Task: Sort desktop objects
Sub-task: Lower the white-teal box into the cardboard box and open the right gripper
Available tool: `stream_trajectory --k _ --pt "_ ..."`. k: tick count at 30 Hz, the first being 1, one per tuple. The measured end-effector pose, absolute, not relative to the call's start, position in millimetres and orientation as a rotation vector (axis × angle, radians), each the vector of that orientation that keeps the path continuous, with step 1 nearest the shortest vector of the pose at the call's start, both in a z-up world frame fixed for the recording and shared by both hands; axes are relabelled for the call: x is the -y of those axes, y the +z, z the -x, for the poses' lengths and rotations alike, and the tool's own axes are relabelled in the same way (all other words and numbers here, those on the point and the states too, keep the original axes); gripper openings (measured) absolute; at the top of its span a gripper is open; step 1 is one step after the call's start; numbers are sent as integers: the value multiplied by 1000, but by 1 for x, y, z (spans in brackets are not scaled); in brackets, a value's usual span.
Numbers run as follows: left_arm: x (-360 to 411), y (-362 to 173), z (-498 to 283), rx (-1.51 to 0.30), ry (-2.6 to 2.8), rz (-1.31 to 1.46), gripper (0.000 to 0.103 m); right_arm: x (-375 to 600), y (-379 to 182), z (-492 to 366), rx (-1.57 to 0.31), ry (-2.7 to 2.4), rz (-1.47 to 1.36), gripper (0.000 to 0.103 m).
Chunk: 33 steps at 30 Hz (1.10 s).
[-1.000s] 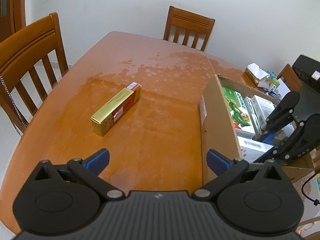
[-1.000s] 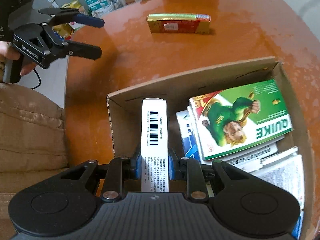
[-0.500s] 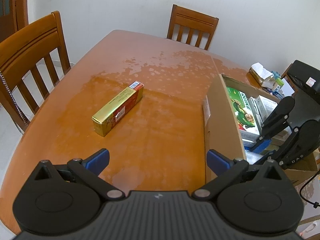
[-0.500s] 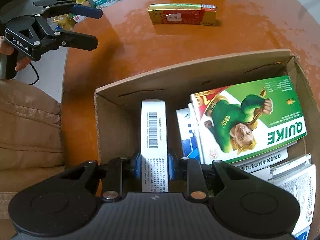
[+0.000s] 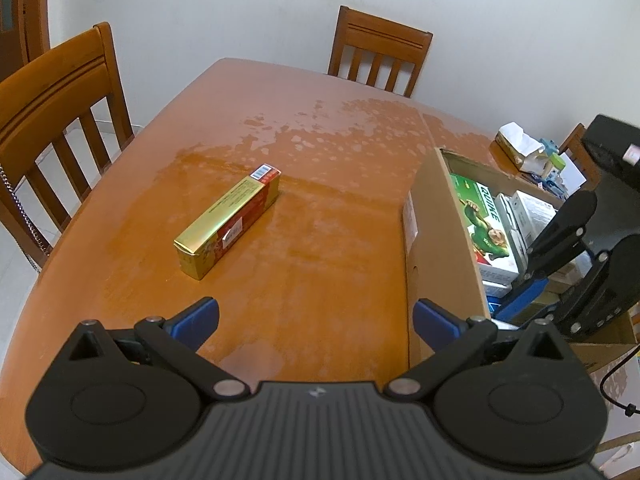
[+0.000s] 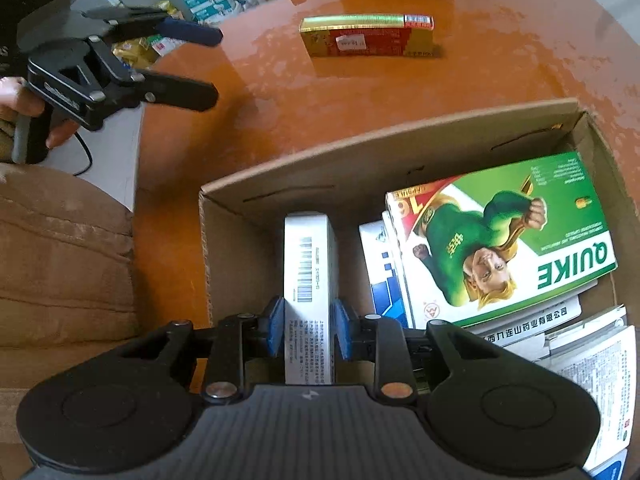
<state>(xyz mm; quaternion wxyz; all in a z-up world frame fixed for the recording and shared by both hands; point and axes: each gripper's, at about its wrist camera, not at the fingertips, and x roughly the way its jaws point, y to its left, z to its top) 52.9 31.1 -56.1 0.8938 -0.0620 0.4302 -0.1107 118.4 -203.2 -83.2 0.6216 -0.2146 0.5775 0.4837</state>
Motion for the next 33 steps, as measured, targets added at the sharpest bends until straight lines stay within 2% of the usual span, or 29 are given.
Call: stream_trajectory --k 3,9,11,17,19,22,25,27,31,33 --pt "-31 -56 -54 -892 -234 129 103 208 -71 -122 -1302 1105 455 42" --pt "-28 -55 -54 -891 -245 127 103 211 -66 -126 -1291 1063 443 45" --pt "-29 -55 -53 -891 -244 127 103 211 -71 -124 -1300 1051 464 50" --pt "-29 -55 -52 -892 -239 131 103 208 -82 -117 -1318 1044 490 51" --pt "-29 -55 -52 -891 -241 130 103 208 -82 -117 -1312 1035 494 56" --pt "-28 -54 -51 -888 -243 129 103 209 -78 -116 -1301 1033 481 57" --pt "-30 -54 -51 -885 -242 126 103 212 -68 -114 -1269 1015 468 57" --pt "-32 -53 -50 -882 -240 125 103 215 -56 -112 -1233 996 458 63" --pt "-39 -50 -53 -870 -245 121 103 224 -23 -111 -1129 954 377 66" --pt "-45 -49 -56 -864 -258 113 103 227 -7 -109 -1073 913 315 75"
